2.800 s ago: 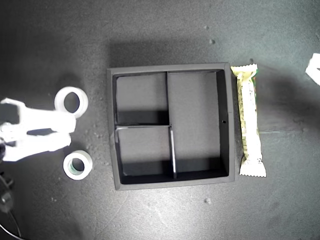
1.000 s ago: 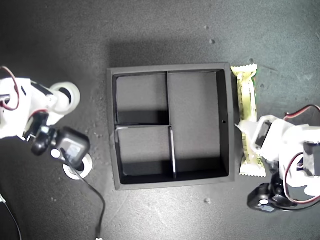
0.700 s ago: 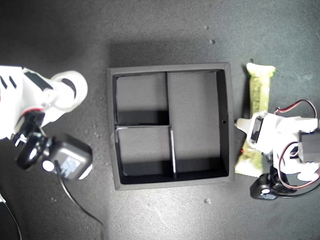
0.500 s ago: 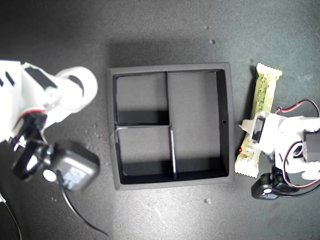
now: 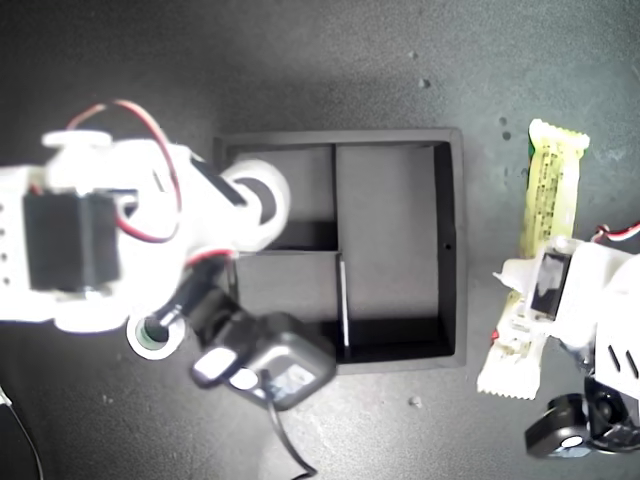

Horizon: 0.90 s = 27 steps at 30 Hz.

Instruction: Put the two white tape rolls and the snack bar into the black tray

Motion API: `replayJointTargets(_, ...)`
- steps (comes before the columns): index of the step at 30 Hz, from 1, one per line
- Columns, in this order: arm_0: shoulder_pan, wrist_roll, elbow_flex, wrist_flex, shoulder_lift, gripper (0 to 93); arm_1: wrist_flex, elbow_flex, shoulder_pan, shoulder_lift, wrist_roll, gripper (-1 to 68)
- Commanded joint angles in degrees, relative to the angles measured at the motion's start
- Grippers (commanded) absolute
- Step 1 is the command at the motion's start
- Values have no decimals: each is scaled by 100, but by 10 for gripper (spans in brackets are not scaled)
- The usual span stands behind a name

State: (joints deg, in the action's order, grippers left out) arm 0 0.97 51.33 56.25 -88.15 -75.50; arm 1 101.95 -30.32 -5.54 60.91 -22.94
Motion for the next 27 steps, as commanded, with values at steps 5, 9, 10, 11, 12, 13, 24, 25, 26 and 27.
replayJointTargets(5,-97,229,-4307,-1670,2830,1,-1318,457,-325,-387,993,29)
replayJointTargets(9,-18,413,-4298,-1705,3155,0,-1890,220,-510,-422,914,31)
replayJointTargets(10,18,475,-4131,-1705,3129,0,-2004,211,-562,-448,879,33)
replayJointTargets(11,35,527,-3946,-1705,3085,0,-2083,229,-624,-501,853,35)
replayJointTargets(12,53,563,-3814,-1705,3050,0,-2145,237,-668,-536,817,36)
replayJointTargets(13,62,598,-3691,-1705,3015,0,-2180,220,-694,-580,791,37)
replayJointTargets(24,35,826,-2443,-1705,2021,160,-2057,-149,-861,-1028,721,230)
replayJointTargets(25,26,835,-2329,-1705,1898,181,-1854,-149,-879,-1028,765,252)
replayJointTargets(26,18,791,-2268,-1705,1784,193,-1652,-132,-914,-1028,817,268)
replayJointTargets(27,0,738,-2241,-1705,1661,203,-1433,-97,-923,-1028,853,284)
